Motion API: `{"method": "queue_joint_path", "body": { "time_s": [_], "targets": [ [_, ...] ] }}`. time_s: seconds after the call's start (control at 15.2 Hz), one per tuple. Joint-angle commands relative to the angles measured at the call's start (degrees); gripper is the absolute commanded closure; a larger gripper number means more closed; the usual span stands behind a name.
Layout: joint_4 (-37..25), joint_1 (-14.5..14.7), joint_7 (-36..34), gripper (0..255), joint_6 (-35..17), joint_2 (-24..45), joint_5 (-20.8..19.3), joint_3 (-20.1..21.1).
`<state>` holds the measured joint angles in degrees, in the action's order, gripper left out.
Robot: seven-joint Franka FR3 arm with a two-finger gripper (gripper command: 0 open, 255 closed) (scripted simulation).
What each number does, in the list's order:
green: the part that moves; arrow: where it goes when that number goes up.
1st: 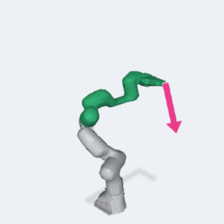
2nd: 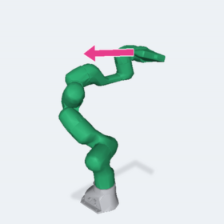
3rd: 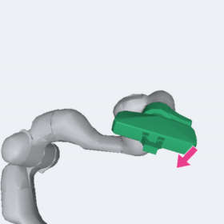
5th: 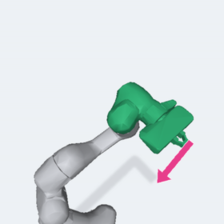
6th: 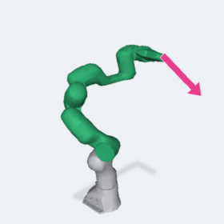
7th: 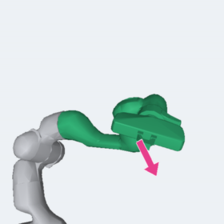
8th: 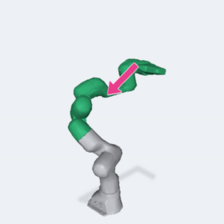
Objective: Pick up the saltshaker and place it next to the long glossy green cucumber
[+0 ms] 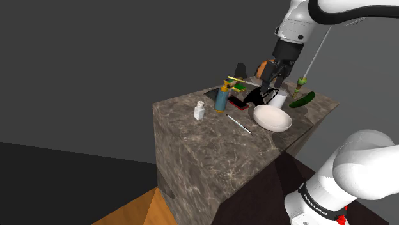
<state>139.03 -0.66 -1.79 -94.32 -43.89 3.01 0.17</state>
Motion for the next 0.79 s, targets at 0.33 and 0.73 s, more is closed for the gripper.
{"method": "queue_joint_path", "body": {
  "time_s": [0.33,0.73],
  "targets": [
    [-2.2,0.6,-1.6,0,-8.1,10.2,0.6,1.9],
    [-7.5,1.0,-3.7,0,-16.1,23.4,0.4,4.0]
  ]
}}
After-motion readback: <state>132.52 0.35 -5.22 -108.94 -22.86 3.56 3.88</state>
